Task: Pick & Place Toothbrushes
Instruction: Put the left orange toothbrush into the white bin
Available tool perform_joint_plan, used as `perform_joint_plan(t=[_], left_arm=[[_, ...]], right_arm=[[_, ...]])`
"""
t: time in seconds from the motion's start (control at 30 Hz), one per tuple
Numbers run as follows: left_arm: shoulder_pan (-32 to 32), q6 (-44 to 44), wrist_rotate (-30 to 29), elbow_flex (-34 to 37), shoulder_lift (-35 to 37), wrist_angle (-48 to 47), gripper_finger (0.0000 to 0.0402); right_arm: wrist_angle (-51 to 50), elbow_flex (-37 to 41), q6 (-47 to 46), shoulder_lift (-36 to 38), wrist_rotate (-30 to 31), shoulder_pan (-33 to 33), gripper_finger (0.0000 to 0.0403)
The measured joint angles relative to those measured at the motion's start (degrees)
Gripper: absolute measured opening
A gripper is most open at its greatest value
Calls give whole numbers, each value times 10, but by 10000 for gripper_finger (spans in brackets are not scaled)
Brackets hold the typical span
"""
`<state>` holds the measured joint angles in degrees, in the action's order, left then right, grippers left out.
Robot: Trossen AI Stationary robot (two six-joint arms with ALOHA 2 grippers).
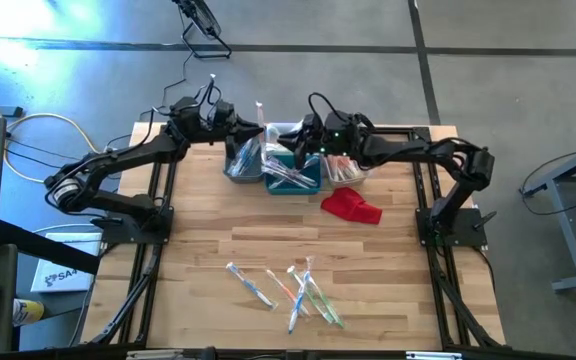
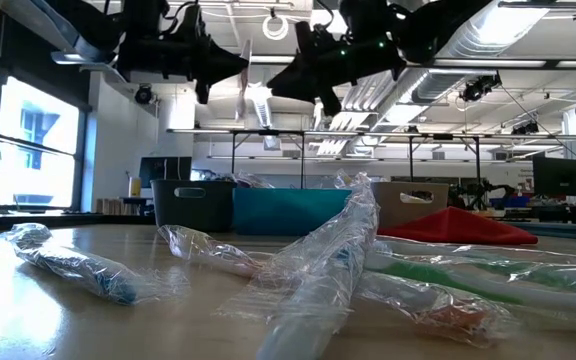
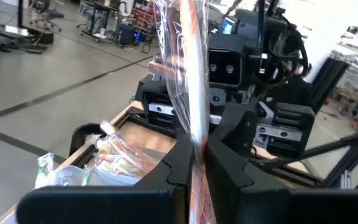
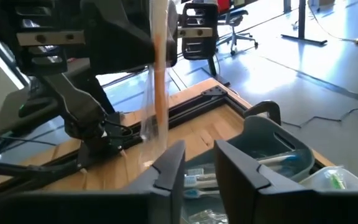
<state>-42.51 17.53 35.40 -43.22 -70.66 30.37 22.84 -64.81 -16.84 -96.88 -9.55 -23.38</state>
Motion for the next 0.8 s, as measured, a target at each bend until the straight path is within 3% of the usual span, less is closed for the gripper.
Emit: perform_joint_plan(t=[0.4,0.57,0.8], left_arm=[[23,-12,-3,0,-14,38,28],[37,-8,-16,0,-34,88,28],[43,7,-21,0,-45,96,28]], right_arm=[[20,-1,32,0,21,29,228],[21,-1,32,0,20,29,240],[28,-1,32,0,18,29,220]])
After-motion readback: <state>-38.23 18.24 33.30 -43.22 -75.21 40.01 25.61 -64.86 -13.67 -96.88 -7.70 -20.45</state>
